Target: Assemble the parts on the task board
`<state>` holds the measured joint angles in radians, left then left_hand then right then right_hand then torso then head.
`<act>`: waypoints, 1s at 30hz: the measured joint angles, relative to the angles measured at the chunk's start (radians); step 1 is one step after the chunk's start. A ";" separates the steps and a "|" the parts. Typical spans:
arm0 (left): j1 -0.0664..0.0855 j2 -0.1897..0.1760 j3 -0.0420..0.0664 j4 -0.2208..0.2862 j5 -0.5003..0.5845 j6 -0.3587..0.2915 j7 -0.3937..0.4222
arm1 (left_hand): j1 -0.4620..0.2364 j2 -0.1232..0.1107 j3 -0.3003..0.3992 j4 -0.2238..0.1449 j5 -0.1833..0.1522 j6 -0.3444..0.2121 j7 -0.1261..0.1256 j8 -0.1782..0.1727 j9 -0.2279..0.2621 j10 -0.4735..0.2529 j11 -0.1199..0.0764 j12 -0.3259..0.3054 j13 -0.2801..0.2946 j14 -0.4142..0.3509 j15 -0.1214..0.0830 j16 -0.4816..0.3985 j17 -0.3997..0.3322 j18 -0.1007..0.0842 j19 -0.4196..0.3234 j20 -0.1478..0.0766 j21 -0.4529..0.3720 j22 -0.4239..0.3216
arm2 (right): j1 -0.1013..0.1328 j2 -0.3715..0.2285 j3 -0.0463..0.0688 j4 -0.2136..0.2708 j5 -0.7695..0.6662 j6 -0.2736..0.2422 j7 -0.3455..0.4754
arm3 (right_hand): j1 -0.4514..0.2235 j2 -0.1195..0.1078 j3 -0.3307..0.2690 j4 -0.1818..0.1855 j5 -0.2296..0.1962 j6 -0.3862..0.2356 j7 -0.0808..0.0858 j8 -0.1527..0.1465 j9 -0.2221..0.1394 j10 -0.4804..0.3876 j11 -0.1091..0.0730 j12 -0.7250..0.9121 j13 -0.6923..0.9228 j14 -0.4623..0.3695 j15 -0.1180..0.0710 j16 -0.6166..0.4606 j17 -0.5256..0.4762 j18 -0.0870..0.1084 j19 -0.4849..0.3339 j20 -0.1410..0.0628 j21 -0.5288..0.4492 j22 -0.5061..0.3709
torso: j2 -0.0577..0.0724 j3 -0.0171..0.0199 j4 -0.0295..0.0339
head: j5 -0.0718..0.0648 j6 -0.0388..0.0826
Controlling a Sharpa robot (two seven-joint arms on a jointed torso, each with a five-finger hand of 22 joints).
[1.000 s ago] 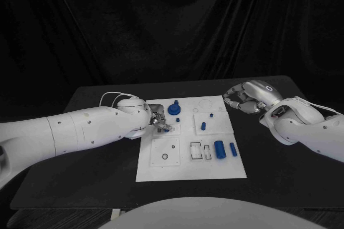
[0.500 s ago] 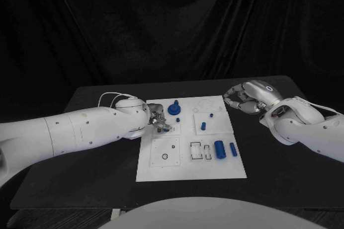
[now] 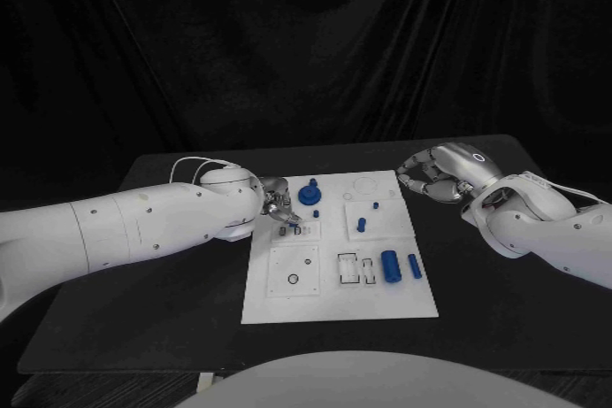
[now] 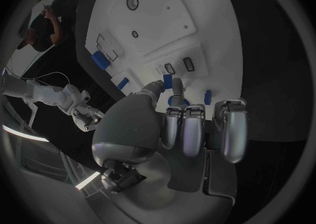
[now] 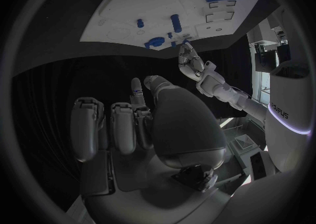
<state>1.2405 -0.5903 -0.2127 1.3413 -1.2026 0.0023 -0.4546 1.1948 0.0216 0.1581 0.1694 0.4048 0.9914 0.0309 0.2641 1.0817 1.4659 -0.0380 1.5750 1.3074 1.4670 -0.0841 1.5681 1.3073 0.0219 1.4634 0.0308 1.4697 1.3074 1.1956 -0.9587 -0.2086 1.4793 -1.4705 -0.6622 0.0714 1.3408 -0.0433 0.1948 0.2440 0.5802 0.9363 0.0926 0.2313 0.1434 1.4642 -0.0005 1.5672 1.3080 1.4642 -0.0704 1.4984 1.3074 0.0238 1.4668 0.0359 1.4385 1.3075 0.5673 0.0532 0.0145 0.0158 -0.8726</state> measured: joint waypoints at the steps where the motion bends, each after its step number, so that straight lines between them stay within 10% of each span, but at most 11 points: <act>1: 0.001 0.001 0.000 -0.002 0.006 0.002 0.001 | 0.002 -0.002 0.003 0.000 -0.002 0.000 0.000 0.000 -0.001 0.000 0.000 0.000 0.000 0.000 0.000 0.000 0.000 0.000 0.000 0.000 -0.001 0.000 | 0.000 0.000 0.000 0.000 0.000 0.000 0.000 | 0.000 0.000 0.000 0.000 0.000 0.000 0.000 0.000 0.000 0.000 0.000 0.000 0.000 0.000 0.000 0.000 0.000 0.000 0.000 0.000 0.000 0.000 | 0.000 0.0001 0.0000 | 0.000 0.000; 30: 0.053 0.083 0.000 -0.135 0.179 0.255 -0.052 | 0.015 -0.015 0.056 -0.023 -0.030 -0.001 0.009 -0.035 -0.044 0.000 0.000 0.000 0.000 0.000 0.000 0.000 0.000 0.000 0.000 0.000 -0.008 0.000 | 0.000 0.000 0.000 0.000 0.000 0.001 -0.001 | 0.000 0.000 0.000 0.000 0.000 0.000 0.000 0.000 0.000 0.000 0.000 0.000 0.000 0.000 0.000 0.000 0.000 0.000 -0.004 0.004 -0.006 0.000 | 0.001 -0.0004 0.0006 | -0.002 0.000</act>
<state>1.2932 -0.5070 -0.2124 1.2059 -1.0239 0.2575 -0.5069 1.2094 0.0066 0.2145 0.1460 0.3749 0.9899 0.0399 0.2294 1.0376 1.4659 -0.0380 1.5751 1.3074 1.4670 -0.0841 1.5681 1.3073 0.0218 1.4635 0.0308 1.4620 1.3073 1.1954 -0.9584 -0.2086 1.4795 -1.4704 -0.6616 0.0700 1.3408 -0.0434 0.1947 0.2440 0.5802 0.9363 0.0926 0.2313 0.1432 1.4642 -0.0005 1.5672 1.3077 1.4643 -0.0704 1.4984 1.3073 0.0237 1.4632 0.0394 1.4327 1.3074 0.5684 0.0528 0.0151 0.0138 -0.8726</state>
